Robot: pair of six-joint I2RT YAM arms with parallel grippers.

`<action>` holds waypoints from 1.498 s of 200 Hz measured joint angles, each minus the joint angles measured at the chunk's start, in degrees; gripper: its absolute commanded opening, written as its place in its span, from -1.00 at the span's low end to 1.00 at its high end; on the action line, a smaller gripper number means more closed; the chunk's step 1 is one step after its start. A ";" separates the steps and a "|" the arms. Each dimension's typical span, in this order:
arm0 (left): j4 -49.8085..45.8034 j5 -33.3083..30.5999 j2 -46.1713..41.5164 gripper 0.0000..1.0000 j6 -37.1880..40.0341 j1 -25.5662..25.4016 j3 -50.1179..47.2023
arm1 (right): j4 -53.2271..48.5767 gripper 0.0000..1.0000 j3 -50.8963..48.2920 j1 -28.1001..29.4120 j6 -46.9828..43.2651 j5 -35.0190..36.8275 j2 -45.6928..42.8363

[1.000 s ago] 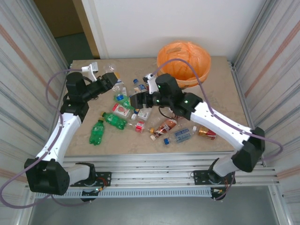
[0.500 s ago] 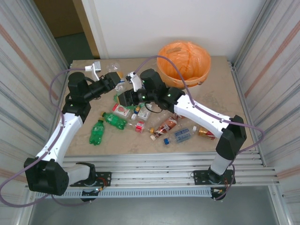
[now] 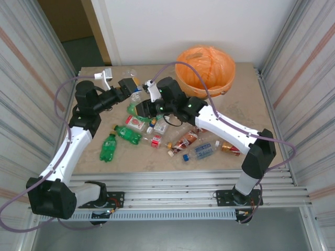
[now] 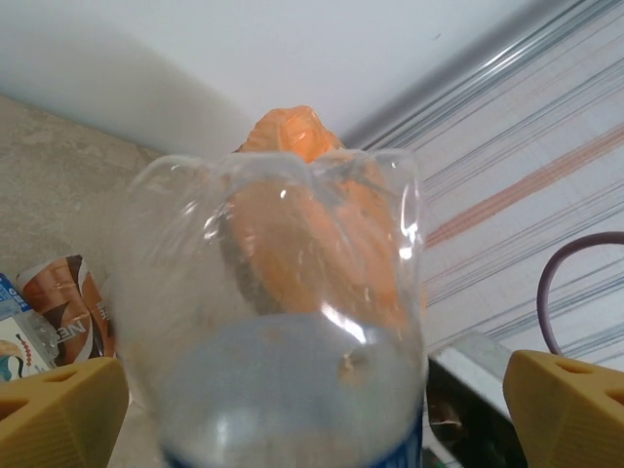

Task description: Put the plastic bottles in the bin

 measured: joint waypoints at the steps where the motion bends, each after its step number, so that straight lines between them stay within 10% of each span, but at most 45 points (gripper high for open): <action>1: -0.26 -0.11 -0.26 0.98 0.22 0.00 0.00 | -0.35 -0.96 0.02 -0.11 0.00 0.15 -0.13; 73: -10.67 -11.80 -15.63 0.97 13.00 0.00 0.72 | -19.02 -0.97 10.32 -8.96 -1.03 8.11 -7.93; 159: -23.45 -21.49 -12.79 0.98 23.74 0.37 0.68 | -34.99 -0.93 19.56 -27.96 -1.31 2.99 -7.30; 299: -35.47 -27.91 -9.07 0.98 27.06 3.26 0.28 | -46.99 -0.28 35.91 -31.45 -7.23 6.56 12.07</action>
